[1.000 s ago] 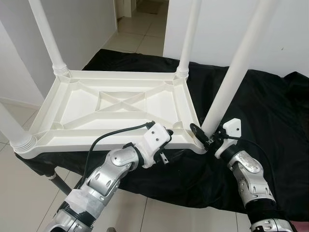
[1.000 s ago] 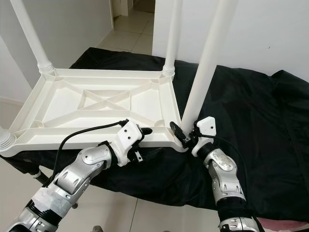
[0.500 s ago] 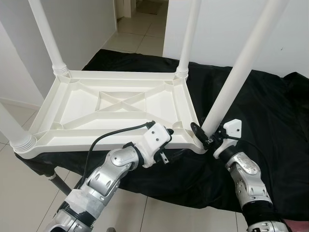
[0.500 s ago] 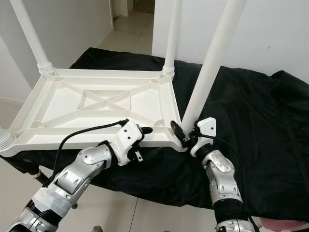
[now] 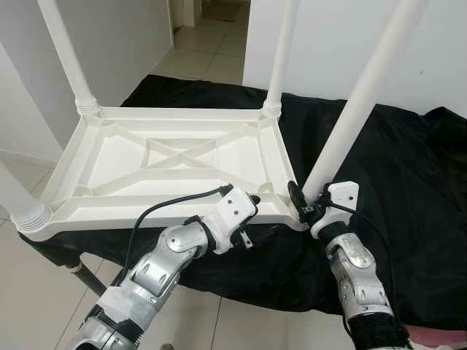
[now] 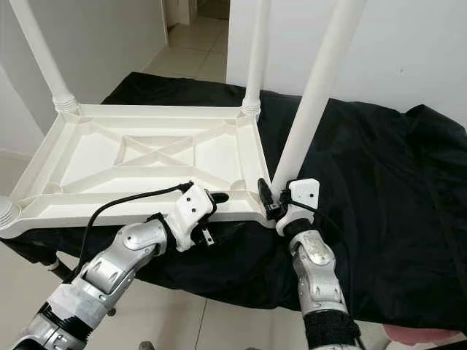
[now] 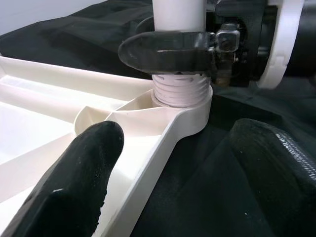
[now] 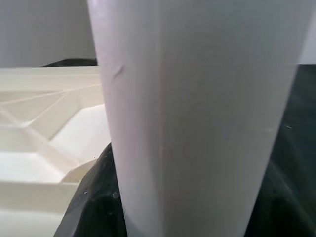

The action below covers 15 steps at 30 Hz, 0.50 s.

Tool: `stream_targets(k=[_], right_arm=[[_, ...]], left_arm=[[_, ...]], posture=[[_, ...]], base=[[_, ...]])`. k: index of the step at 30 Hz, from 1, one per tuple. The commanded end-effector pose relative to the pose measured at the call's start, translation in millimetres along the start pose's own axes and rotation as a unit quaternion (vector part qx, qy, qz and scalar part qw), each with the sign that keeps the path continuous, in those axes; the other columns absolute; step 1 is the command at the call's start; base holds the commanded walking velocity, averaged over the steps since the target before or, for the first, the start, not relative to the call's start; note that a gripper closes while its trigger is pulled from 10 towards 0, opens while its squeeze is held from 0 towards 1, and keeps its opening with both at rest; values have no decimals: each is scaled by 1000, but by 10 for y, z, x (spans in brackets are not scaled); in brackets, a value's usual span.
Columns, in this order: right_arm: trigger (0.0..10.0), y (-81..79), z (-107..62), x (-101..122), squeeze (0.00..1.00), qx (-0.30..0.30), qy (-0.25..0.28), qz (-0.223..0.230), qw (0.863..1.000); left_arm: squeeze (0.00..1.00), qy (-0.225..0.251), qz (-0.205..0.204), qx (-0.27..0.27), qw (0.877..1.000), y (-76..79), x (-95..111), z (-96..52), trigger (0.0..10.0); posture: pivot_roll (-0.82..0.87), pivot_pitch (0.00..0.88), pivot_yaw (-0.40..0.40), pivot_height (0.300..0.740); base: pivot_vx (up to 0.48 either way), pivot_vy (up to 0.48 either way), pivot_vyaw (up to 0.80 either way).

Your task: Building children table

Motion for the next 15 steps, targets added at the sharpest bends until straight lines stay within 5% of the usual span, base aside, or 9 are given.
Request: stream_targets(k=[1,13,14,15], right_arm=[[10000,2,-7,-18,0,-31,-9,20,999],[10000,-152,-21,79,0,-68,-11,46,997],[10000,-146,-39,74,824,-64,-13,47,997],[10000,-149,-51,73,824,-64,-14,47,997]], left_arm=[[0,-10,-5,-33,999,72,-62,-12,10000],[0,-1,2,7,1000,-33,-45,-20,10000],[0,-1,1,7,1000,-42,-42,-19,10000],[0,0,0,7,1000,-49,-41,-19,10000]], posture=[[-37,0,-36,740],[-46,0,-36,740],[-46,0,-37,740],[-46,0,-37,740]], base=[[0,0,0],[0,0,0],[0,0,0],[0,0,0]])
Point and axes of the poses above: a point about 5 cm out from each wrist's last joint towards the gripper, its own z axis pointing out of the wrist towards the gripper, its own x axis along the axis of the wrist's last joint, y = z × x, the point moved 4 cm from there along z, pointing out of the wrist towards the gripper, and after that the axes turned 6 degrees about -z, right-handed, at the moved point
